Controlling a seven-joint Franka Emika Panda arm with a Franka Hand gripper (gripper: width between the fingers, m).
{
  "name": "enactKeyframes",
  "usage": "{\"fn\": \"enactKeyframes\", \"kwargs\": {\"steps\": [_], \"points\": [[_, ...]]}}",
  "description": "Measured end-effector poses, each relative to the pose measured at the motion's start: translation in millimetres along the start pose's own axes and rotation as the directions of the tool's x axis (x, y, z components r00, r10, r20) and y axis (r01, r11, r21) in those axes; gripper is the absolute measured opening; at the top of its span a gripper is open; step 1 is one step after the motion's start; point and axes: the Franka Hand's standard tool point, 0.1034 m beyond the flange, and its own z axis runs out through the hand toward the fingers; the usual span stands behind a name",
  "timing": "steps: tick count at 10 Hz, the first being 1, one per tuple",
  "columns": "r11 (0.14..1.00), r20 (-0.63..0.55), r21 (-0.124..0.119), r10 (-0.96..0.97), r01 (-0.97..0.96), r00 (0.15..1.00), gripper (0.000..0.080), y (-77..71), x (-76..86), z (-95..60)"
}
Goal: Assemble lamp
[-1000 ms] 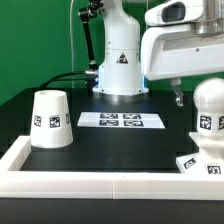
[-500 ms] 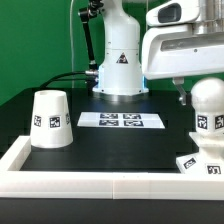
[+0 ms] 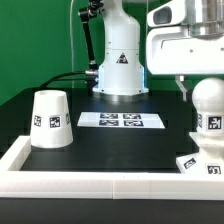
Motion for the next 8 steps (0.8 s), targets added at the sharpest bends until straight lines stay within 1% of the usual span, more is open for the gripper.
{"fn": "enactKeyframes", "kwargs": {"steps": [1, 2, 4, 6, 7, 8], "points": [[0.999, 0.008, 0.009, 0.053, -0.053, 0.999, 0.0578, 0.0, 0.2, 0.1], [0.983, 0.015, 0.014, 0.181, -0.181, 0.983, 0.0579, -1.0, -0.9, 0.4], [0.943, 0.032, 0.021, 0.331, -0.332, 0.943, 0.0579, -1.9, -1.5, 0.9], [0.903, 0.039, 0.02, 0.428, -0.429, 0.903, 0.0579, -2.9, -2.3, 1.3], [0.909, 0.039, 0.021, 0.415, -0.416, 0.909, 0.0579, -3.0, -2.4, 1.3], [0.933, 0.035, 0.019, 0.359, -0.36, 0.933, 0.0668, -2.5, -2.4, 1.4]]}}
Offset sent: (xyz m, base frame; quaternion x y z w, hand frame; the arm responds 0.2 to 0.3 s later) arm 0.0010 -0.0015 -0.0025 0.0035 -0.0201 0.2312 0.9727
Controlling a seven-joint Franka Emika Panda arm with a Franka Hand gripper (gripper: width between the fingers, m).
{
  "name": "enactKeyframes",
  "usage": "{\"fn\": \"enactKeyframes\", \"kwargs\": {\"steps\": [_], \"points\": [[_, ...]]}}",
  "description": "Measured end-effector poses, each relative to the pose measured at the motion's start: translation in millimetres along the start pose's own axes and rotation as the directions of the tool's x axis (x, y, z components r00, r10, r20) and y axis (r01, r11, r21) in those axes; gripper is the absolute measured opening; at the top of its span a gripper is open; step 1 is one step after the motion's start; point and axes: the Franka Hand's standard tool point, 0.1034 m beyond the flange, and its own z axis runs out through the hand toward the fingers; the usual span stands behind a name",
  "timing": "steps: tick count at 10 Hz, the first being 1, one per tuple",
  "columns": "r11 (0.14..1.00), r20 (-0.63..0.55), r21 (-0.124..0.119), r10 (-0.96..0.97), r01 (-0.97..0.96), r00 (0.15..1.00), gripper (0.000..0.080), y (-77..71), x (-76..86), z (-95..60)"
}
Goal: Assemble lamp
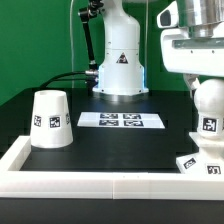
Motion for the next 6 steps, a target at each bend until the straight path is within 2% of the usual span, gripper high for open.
{"fn": "enactKeyframes", "kwargs": {"steps": [2, 4, 6], "points": [[0.986, -0.008, -0.013, -0.165, 0.165, 0.986, 0.069, 1.0, 0.5, 0.1], [0.898, -0.009, -0.022, -0.44, 0.44, 0.898, 0.0698, 0.7, 0.8, -0.3], [0.82, -0.006, -0.022, -0.573, 0.572, 0.82, 0.0698, 1.0, 1.6, -0.3]]}}
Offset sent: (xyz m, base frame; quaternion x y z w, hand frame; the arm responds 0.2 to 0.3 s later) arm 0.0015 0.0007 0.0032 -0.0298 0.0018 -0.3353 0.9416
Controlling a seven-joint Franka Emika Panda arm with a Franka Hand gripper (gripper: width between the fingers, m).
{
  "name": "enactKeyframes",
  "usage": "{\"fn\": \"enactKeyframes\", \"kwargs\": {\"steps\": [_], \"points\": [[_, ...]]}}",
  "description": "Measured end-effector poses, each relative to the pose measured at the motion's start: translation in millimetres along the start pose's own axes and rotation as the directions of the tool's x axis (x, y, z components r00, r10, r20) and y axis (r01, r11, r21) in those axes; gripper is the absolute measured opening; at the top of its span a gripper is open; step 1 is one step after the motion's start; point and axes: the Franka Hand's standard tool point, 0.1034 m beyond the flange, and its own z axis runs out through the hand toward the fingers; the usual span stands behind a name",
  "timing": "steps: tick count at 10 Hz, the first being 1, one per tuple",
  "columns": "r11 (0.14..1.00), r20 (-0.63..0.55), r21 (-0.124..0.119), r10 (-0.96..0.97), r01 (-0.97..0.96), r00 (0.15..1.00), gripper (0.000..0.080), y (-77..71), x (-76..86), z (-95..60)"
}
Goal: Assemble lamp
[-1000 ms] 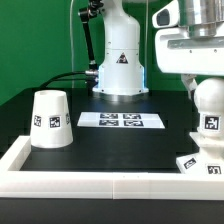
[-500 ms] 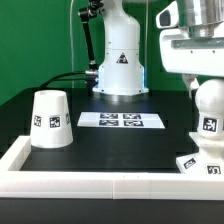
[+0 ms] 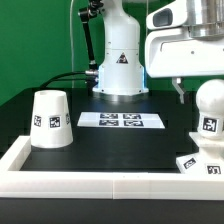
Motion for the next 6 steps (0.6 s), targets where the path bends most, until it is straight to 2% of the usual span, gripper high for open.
{"fn": "enactKeyframes", "kwargs": {"steps": [3, 4, 6], "points": [[0.972, 0.0, -0.001, -0.233, 0.233, 0.972, 0.0698, 0.7, 0.4, -0.1], [0.923, -0.001, -0.018, -0.385, 0.385, 0.923, 0.0698, 1.7, 1.2, -0.2], [0.827, 0.0, -0.022, -0.562, 0.562, 0.827, 0.0698, -1.0, 0.7, -0.6]]}}
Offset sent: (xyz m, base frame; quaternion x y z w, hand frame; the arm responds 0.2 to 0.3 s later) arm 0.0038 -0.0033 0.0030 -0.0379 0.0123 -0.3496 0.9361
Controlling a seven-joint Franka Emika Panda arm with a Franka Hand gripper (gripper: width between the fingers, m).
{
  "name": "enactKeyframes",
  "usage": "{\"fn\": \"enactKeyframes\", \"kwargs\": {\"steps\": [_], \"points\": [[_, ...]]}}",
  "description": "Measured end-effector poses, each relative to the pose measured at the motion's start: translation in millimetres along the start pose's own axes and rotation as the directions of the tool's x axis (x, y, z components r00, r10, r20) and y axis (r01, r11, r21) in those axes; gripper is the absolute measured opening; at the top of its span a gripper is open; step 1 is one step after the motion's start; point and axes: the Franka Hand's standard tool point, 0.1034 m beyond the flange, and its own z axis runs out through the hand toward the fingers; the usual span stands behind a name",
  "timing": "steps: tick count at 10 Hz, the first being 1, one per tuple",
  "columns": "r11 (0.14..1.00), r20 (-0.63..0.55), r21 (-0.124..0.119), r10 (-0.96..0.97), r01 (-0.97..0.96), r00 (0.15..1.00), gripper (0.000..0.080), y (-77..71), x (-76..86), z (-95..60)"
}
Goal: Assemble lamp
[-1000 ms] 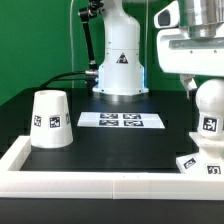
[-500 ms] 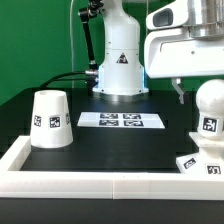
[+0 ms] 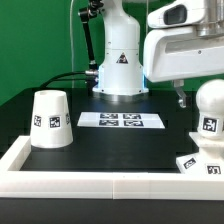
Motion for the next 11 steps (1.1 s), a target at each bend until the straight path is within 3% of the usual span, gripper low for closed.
{"fn": "enactKeyframes", "kwargs": {"steps": [3, 6, 8, 10, 11], "points": [[0.964, 0.016, -0.004, -0.267, 0.267, 0.963, 0.0698, 2.9, 3.9, 0.7], [0.866, 0.037, -0.036, -0.498, 0.499, 0.866, 0.0698, -1.8, 4.8, 1.1], [0.789, 0.047, -0.035, -0.612, 0.614, 0.789, 0.0698, 1.6, 4.3, 1.1], [0.785, 0.047, -0.035, -0.617, 0.619, 0.785, 0.0698, 2.3, 4.2, 1.1], [0.785, 0.047, -0.035, -0.617, 0.618, 0.786, 0.0596, 2.7, 4.2, 1.0]]}}
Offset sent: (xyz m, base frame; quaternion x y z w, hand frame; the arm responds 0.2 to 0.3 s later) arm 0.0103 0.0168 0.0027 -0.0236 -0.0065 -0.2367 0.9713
